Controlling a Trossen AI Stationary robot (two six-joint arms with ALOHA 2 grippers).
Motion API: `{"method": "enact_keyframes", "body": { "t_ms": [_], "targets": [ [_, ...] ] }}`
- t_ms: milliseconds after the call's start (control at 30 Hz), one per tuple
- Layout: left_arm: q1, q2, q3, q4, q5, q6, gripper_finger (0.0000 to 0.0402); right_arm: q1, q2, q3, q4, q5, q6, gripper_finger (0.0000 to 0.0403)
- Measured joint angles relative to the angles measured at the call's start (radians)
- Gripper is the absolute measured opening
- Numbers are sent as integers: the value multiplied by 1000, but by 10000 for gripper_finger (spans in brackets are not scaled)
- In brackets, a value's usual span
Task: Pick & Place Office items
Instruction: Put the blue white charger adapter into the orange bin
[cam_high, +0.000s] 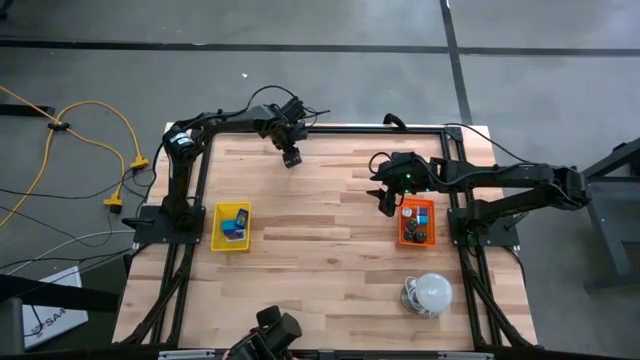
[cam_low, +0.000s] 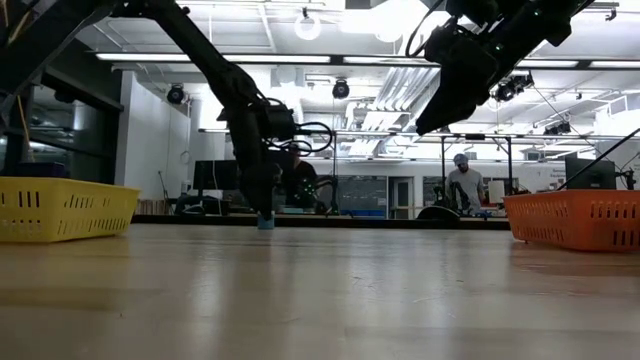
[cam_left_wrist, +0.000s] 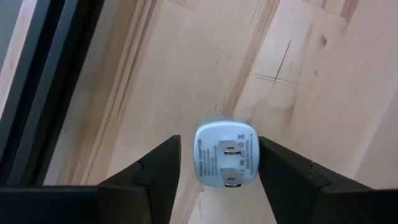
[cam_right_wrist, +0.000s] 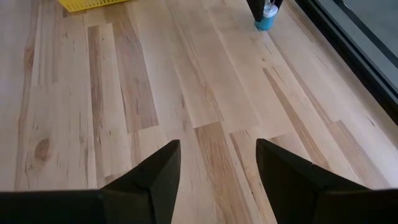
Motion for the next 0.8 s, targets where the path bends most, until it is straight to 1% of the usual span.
{"method": "enact_keyframes", "body": {
  "t_ms": [433,800],
  "targets": [
    [1,0,0,0,0,7,144,0,0,0,0,0,0,195],
    [1,0,0,0,0,8,139,0,0,0,0,0,0,195]
  ]
}}
